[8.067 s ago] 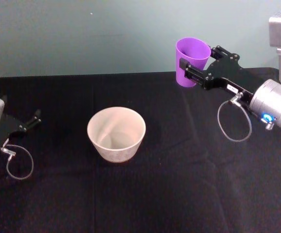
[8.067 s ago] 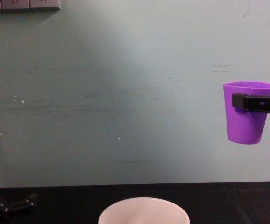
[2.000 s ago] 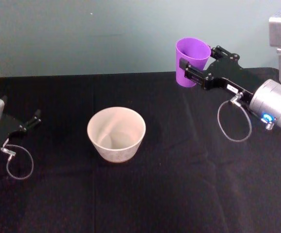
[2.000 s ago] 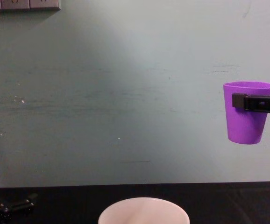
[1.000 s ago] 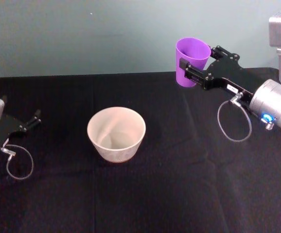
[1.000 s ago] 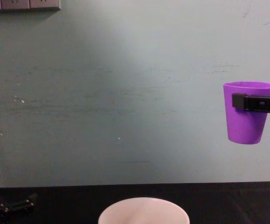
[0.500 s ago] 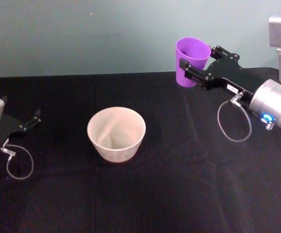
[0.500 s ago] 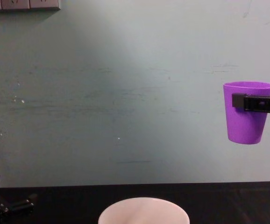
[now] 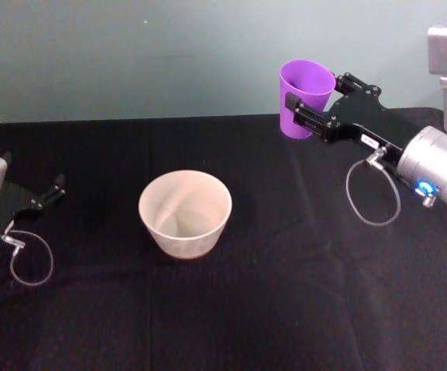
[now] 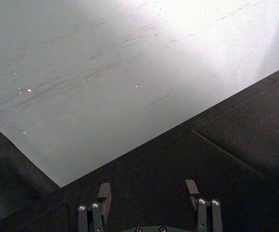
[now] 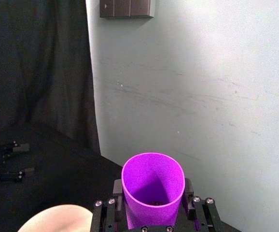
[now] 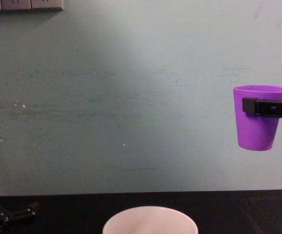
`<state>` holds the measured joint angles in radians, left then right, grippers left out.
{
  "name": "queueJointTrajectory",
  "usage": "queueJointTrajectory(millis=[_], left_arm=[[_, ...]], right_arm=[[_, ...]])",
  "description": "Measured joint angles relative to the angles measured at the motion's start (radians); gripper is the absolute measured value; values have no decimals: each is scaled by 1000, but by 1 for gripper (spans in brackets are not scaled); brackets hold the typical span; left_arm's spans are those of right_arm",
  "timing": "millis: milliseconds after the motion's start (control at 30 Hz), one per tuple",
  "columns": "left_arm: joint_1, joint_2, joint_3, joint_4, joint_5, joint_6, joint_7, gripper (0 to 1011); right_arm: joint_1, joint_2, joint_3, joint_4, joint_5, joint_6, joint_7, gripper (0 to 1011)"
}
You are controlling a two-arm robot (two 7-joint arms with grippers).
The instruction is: Pick up the cup and pour the mung beans from the cup into the bowl.
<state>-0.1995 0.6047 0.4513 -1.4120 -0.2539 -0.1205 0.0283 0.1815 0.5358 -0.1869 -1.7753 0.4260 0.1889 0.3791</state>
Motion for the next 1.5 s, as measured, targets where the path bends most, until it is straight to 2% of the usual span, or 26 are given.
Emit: queueJointTrajectory(millis=[400,667,833,1033,1133,1267,1300,1333,1367,1467,1500], left_arm=[[0,0,0,0,0,0,0,1000],[0,0,0,0,0,0,0,1000],[0,0,0,0,0,0,0,1000],[0,0,0,0,0,0,0,1000],[0,0,0,0,0,0,0,1000],[0,0,0,0,0,0,0,1000],[0,0,0,0,0,0,0,1000],[0,0,0,0,0,0,0,1000],[0,0,0,0,0,0,0,1000],[0,0,0,0,0,0,0,1000],[0,0,0,0,0,0,0,1000]], right_arm=[[8,9,-13,14,6,-9,1,720],[85,-9,-61,76,-15,21,-8,720],[169,-34,-110,170,-31,56,-2,720],[231,-66,-150,238,-66,59,-3,721],[255,-86,-176,264,-103,43,-11,720],[260,-88,-207,267,-164,14,-25,720],[261,-82,-226,261,-209,-4,-36,720],[261,-77,-238,257,-232,-13,-43,720],[260,-68,-260,248,-288,-32,-60,720],[259,-52,-295,231,-374,-60,-86,720],[259,-42,-315,223,-423,-73,-101,720]])
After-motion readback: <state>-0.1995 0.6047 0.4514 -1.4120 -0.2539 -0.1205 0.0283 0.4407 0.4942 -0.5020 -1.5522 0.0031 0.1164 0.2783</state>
